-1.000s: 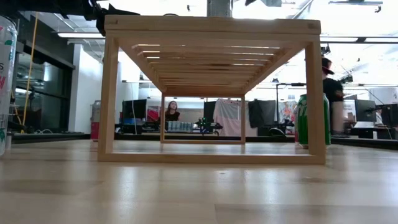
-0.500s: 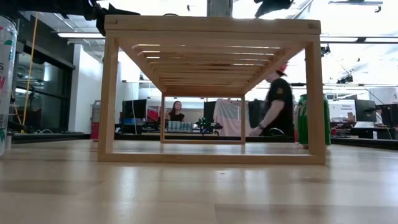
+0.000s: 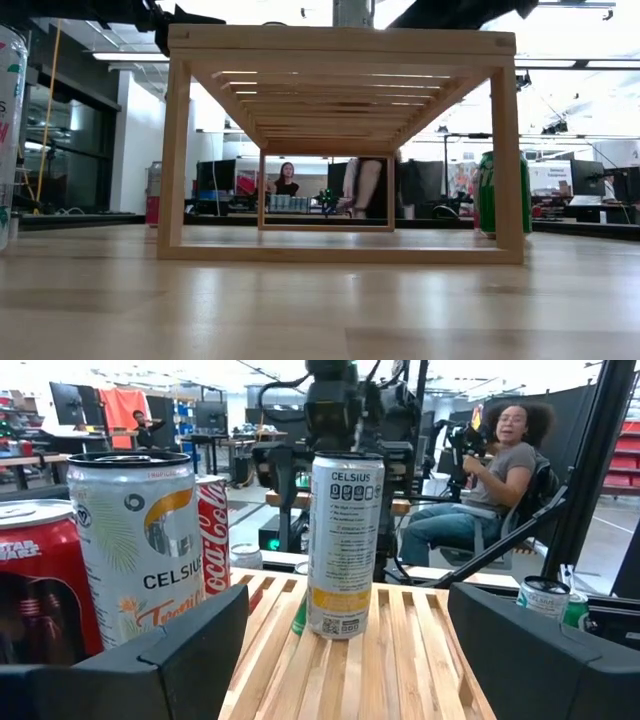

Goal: Place canned beverage on shelf
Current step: Align the top right tropical celsius soda can with the other tropical celsius soda can on the shelf

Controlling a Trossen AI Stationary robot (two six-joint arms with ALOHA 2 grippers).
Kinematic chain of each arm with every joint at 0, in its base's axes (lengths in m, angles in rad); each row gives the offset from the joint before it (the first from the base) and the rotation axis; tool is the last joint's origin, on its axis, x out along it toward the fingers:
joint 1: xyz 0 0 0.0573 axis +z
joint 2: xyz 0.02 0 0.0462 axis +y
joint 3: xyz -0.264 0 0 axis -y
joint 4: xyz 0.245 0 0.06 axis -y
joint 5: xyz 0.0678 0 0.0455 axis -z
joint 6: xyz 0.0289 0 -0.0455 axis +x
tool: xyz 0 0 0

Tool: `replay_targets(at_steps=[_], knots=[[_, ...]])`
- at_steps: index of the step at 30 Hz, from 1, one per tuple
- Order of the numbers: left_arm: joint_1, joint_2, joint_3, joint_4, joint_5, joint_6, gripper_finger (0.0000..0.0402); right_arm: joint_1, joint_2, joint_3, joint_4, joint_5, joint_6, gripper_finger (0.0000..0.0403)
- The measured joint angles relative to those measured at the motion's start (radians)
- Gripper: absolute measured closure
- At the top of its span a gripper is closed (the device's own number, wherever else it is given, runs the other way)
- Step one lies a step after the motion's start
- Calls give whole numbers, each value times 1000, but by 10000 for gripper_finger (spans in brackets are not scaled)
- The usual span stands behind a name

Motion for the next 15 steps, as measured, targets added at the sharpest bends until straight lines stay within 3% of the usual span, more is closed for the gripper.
replay_targets(at_steps=[5,15], knots=[[0,0,0,1,0,0,67,-40,62,0,110,-178,-8,89],[0,0,0,-1,0,0,67,-60,134,0,201,-288,-12,89]])
